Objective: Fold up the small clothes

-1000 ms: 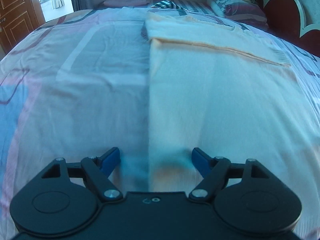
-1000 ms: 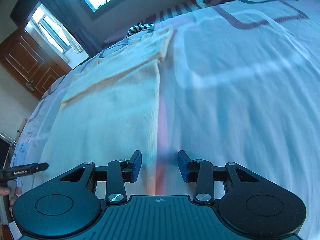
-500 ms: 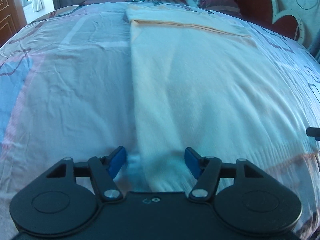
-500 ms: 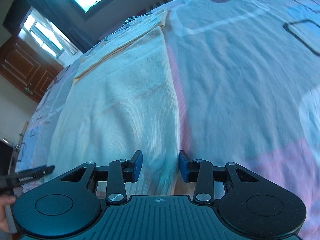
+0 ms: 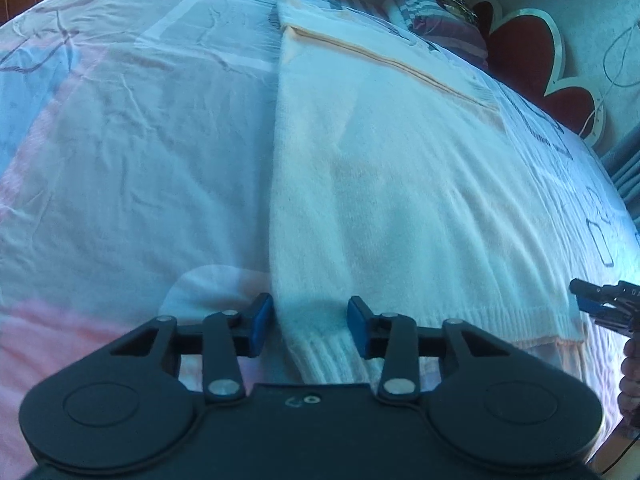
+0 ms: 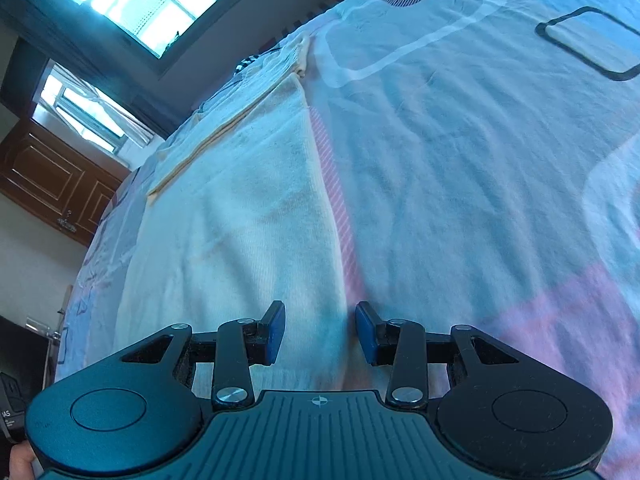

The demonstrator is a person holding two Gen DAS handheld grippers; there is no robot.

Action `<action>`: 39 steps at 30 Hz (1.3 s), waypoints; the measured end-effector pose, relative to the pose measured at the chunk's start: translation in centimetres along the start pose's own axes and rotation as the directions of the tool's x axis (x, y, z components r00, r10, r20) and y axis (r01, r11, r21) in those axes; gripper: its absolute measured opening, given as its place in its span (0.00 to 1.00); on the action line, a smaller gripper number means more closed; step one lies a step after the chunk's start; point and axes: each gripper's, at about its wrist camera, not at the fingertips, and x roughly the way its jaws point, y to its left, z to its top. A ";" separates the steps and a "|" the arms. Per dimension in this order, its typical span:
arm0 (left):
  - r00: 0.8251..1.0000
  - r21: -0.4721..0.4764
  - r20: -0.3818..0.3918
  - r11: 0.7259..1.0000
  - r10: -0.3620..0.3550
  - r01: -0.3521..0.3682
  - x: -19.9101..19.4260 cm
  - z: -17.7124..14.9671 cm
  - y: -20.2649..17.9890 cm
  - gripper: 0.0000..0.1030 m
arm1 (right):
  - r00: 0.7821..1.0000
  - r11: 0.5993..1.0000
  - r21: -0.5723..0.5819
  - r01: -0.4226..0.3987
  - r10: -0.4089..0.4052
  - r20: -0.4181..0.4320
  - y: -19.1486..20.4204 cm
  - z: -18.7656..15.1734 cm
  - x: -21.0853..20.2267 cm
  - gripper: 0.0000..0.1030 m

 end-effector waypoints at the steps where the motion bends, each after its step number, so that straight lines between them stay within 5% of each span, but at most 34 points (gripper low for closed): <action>1: 1.000 0.004 -0.003 1.000 -0.001 0.001 0.0 0.0 -0.1 0.32 | 1.000 1.000 -0.009 -0.013 0.012 -0.016 0.2 0.1 0.4 0.38; 5: 0.999 0.025 -0.028 0.999 -0.031 0.031 -0.1 -0.4 -0.1 0.22 | 0.996 0.997 -0.062 -0.051 0.047 -0.069 0.7 -0.5 0.7 0.38; 8: 0.997 -0.011 -0.035 0.998 -0.067 0.067 -0.1 -0.6 0.7 0.18 | 0.992 0.994 -0.080 -0.077 0.068 -0.107 0.8 -1.5 0.4 0.16; 15: 0.997 -0.018 -0.029 0.997 -0.070 0.069 0.9 0.1 0.0 0.15 | 0.991 0.995 -0.037 -0.088 0.084 -0.103 0.4 -1.5 0.8 0.15; 17: 0.998 -0.003 -0.028 0.998 -0.059 0.059 1.0 0.2 -0.4 0.07 | 0.992 0.995 -0.058 -0.082 0.076 -0.101 0.9 -1.5 0.8 0.06; 30: 0.998 -0.048 0.007 0.997 -0.064 0.064 0.5 0.1 -0.1 0.03 | 0.996 0.995 -0.069 -0.075 0.072 -0.043 1.8 -1.1 -0.5 0.04; 39: 0.992 -0.103 0.090 0.990 -0.091 0.100 1.0 6.3 1.1 0.02 | 0.995 0.991 -0.097 -0.087 0.092 0.049 4.6 4.7 0.4 0.04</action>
